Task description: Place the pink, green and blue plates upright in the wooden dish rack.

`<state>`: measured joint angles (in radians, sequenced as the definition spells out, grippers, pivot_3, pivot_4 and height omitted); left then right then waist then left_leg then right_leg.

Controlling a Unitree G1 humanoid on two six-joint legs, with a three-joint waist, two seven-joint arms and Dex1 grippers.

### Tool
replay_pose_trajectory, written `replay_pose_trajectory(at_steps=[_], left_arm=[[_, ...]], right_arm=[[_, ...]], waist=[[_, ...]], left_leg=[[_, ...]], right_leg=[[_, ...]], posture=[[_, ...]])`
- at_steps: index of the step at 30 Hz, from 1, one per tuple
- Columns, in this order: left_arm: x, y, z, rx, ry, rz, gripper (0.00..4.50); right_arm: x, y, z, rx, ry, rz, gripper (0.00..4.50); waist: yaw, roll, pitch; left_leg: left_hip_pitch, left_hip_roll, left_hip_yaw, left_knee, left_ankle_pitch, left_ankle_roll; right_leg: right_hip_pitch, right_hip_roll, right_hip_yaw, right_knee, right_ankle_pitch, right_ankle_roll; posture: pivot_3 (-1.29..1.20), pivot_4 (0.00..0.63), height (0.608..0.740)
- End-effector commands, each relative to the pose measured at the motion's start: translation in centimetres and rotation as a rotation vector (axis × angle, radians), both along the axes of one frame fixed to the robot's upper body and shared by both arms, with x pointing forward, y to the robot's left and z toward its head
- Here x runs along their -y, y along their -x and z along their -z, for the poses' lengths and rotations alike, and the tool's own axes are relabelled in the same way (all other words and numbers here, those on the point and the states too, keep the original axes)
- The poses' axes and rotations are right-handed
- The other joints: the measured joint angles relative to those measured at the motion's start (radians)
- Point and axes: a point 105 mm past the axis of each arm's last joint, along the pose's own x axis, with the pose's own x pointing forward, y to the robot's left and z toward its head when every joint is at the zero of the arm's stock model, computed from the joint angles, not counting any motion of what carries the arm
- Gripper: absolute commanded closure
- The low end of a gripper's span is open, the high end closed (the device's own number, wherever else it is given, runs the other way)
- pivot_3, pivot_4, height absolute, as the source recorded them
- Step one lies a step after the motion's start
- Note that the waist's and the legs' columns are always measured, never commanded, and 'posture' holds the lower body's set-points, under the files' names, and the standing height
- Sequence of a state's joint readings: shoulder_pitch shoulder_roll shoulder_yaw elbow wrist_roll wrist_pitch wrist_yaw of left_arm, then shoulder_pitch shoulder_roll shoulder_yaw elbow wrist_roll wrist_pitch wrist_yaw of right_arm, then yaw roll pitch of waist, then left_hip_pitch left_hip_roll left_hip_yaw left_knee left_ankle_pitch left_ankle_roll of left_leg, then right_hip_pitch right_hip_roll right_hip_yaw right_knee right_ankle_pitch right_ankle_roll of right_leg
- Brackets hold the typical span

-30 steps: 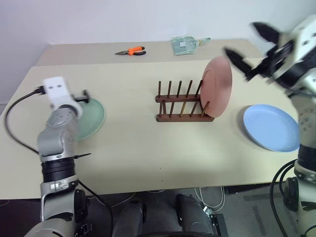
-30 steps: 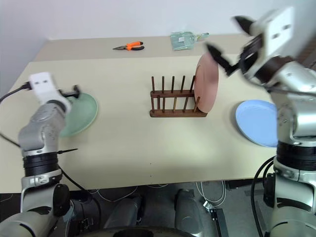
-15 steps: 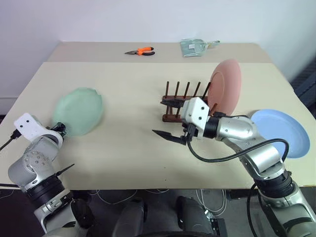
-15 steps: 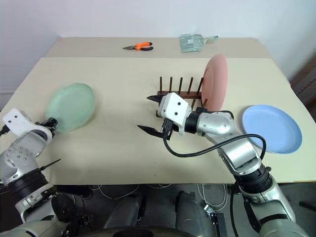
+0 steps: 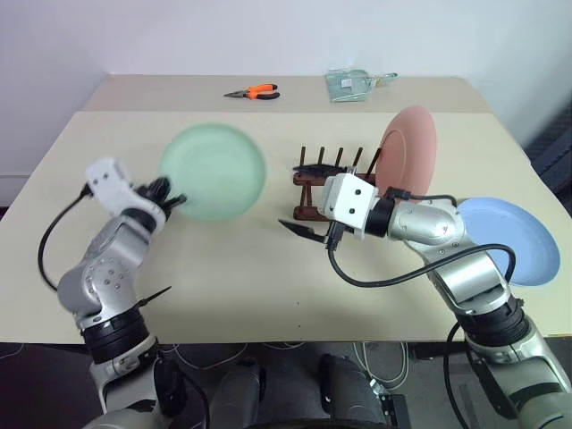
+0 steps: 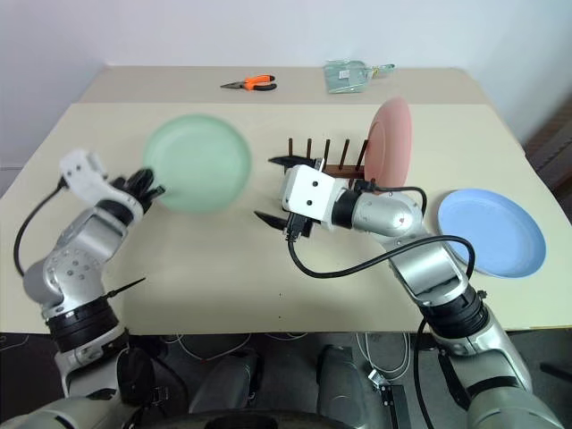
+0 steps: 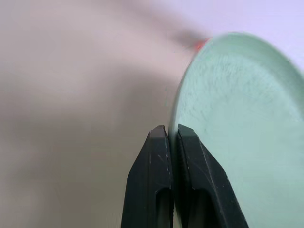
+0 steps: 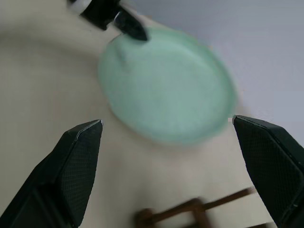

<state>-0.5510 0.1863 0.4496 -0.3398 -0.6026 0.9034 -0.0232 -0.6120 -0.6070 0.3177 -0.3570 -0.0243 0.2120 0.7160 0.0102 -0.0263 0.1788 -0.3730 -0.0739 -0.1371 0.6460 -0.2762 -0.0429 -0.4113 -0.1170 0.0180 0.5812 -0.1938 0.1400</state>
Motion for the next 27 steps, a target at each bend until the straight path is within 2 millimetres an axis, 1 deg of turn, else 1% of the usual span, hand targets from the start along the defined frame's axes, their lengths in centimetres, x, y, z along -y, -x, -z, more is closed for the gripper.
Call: replay_pose_trajectory(at_steps=[1, 3, 5, 6, 8, 10, 12, 14, 15, 17, 19, 20, 21, 23, 24, 25, 27], left_arm=[[3.3, 0.8, -3.8, 0.138, -0.039, 0.116, 4.43], [4.8, 1.0, -4.7, 0.16, -0.041, 0.174, 4.43], [5.9, 1.3, -5.3, 0.178, -0.035, 0.222, 4.43], [6.2, 1.4, -5.5, 0.181, -0.036, 0.234, 4.5], [6.6, 1.6, -5.7, 0.182, -0.04, 0.253, 4.5], [6.5, 1.6, -5.7, 0.177, -0.047, 0.253, 4.5], [6.1, 1.7, -5.9, 0.19, -0.012, 0.251, 4.5], [4.8, 1.5, -6.8, 0.227, 0.095, 0.213, 3.83], [3.7, 1.3, -7.6, 0.253, 0.161, 0.168, 3.49], [1.5, 1.0, -8.5, 0.292, 0.239, 0.073, 2.52], [-0.9, 0.7, -8.4, 0.301, 0.188, -0.049, 1.46], [-1.6, 0.7, -8.1, 0.299, 0.129, -0.086, 1.03], [-1.9, 0.7, -7.8, 0.3, 0.051, -0.098, 1.03], [-1.5, 0.7, -5.9, 0.27, -0.159, -0.081, 1.03], [-0.6, 0.8, -4.1, 0.246, -0.265, -0.026, 1.03], [0.4, 1.0, -2.5, 0.222, -0.331, 0.037, 1.03], [2.9, 1.9, 0.7, 0.175, -0.445, 0.194, 1.03]], right_arm=[[-0.4, -0.6, -0.8, 0.194, 0.099, -0.005, 0.0], [-0.2, -1.6, -0.7, 0.263, 0.146, 0.024, 0.0], [-0.1, -2.5, -0.6, 0.292, 0.168, 0.045, 0.0], [0.0, -2.8, -0.5, 0.301, 0.175, 0.052, 0.53], [0.2, -3.2, -0.5, 0.308, 0.182, 0.064, 1.27], [0.4, -3.3, -0.5, 0.311, 0.179, 0.071, 2.34], [0.5, -3.2, -0.4, 0.318, 0.184, 0.07, 3.26], [0.7, -3.1, -0.4, 0.331, 0.182, 0.075, 4.22], [0.8, -3.1, -0.6, 0.329, 0.158, 0.082, 4.5], [1.2, -3.0, -1.3, 0.324, 0.088, 0.1, 4.5], [1.7, -2.7, -2.9, 0.274, -0.059, 0.121, 4.5], [2.0, -2.5, -3.6, 0.235, -0.132, 0.125, 4.5], [2.4, -2.3, -4.1, 0.19, -0.2, 0.125, 4.5], [3.6, -1.9, -5.6, 0.047, -0.415, 0.138, 4.5], [4.7, -1.9, -6.6, -0.066, -0.591, 0.151, 4.5], [5.5, -1.8, -7.2, -0.168, -0.725, 0.15, 4.5], [6.8, -1.5, -8.0, -0.309, -0.932, 0.146, 4.5]], waist=[[-0.002, 0.0, 0.0], [-0.008, 0.0, 0.0], [-0.012, 0.0, 0.0], [-0.016, 0.0, 0.0], [-0.021, 0.0, 0.0], [-0.021, 0.0, 0.0], [-0.023, 0.0, 0.0], [-0.022, 0.0, 0.0], [-0.021, 0.0, 0.0], [-0.018, -0.001, 0.001], [-0.02, 0.0, 0.001], [-0.022, 0.0, 0.001], [-0.024, 0.001, 0.001], [-0.026, 0.001, 0.001], [-0.024, 0.002, 0.001], [-0.021, 0.002, 0.001], [-0.012, 0.002, 0.001]], left_leg=[[0.0, 0.0, 0.0, 0.0, 0.0, 0.0], [0.001, 0.0, 0.001, -0.001, 0.0, 0.0], [0.001, 0.0, 0.001, -0.001, 0.0, 0.0], [0.001, 0.0, 0.001, -0.001, 0.0, 0.0], [0.0, 0.0, 0.0, -0.001, 0.0, 0.0], [0.0, 0.0, 0.0, -0.001, 0.0, 0.0], [0.0, 0.0, 0.0, -0.001, 0.0, 0.0], [0.0, 0.0, 0.0, -0.001, 0.0, 0.0], [0.0, 0.0, 0.0, -0.001, 0.0, 0.0], [0.0, 0.0, -0.001, 0.0, 0.0, 0.0], [0.0, 0.0, -0.001, -0.001, 0.0, 0.0], [0.0, 0.0, -0.001, -0.001, 0.0, 0.0], [0.0, 0.0, -0.001, -0.001, 0.001, 0.0], [0.001, 0.001, 0.0, -0.002, 0.001, -0.001], [0.001, 0.001, 0.0, -0.003, 0.001, -0.001], [0.001, 0.001, 0.0, -0.003, 0.001, 0.0], [0.0, 0.001, -0.001, -0.003, 0.001, 0.0]], right_leg=[[0.0, 0.0, 0.0, 0.0, 0.0, 0.0], [0.0, 0.0, 0.0, 0.0, 0.0, 0.0], [0.0, 0.0, 0.0, 0.0, 0.0, 0.0], [0.0, 0.0, 0.0, 0.0, 0.0, 0.0], [0.0, 0.0, 0.0, 0.0, 0.0, 0.0], [0.0, 0.0, 0.0, 0.0, 0.0, 0.0], [0.0, 0.0, 0.0, 0.0, 0.0, 0.0], [0.0, 0.001, 0.0, 0.0, 0.0, 0.0], [0.0, 0.001, 0.0, 0.0, 0.0, 0.0], [0.0, 0.0, 0.0, -0.001, 0.0, 0.0], [0.001, 0.0, 0.0, -0.001, 0.0, 0.0], [0.0, 0.001, 0.001, -0.001, 0.0, 0.0], [0.0, 0.001, 0.001, -0.001, 0.0, 0.0], [-0.001, 0.002, 0.002, -0.001, 0.0, 0.0], [0.0, 0.002, 0.002, -0.001, 0.0, -0.001], [-0.001, 0.003, 0.003, 0.0, 0.0, -0.001], [0.0, 0.002, 0.002, 0.0, 0.0, -0.002]], posture=[[0.0, 0.15, 0.74], [0.0, 0.15, 0.74], [0.0, 0.15, 0.74], [0.0, 0.15, 0.74], [0.0, 0.15, 0.74], [0.0, 0.15, 0.74], [0.0, 0.15, 0.74], [0.0, 0.15, 0.74], [0.0, 0.15, 0.74], [0.0, 0.15, 0.74], [0.0, 0.15, 0.74], [0.0, 0.15, 0.74], [0.0, 0.15, 0.74], [0.0, 0.15, 0.74], [0.0, 0.15, 0.74], [0.0, 0.15, 0.74], [0.0, 0.15, 0.74]])
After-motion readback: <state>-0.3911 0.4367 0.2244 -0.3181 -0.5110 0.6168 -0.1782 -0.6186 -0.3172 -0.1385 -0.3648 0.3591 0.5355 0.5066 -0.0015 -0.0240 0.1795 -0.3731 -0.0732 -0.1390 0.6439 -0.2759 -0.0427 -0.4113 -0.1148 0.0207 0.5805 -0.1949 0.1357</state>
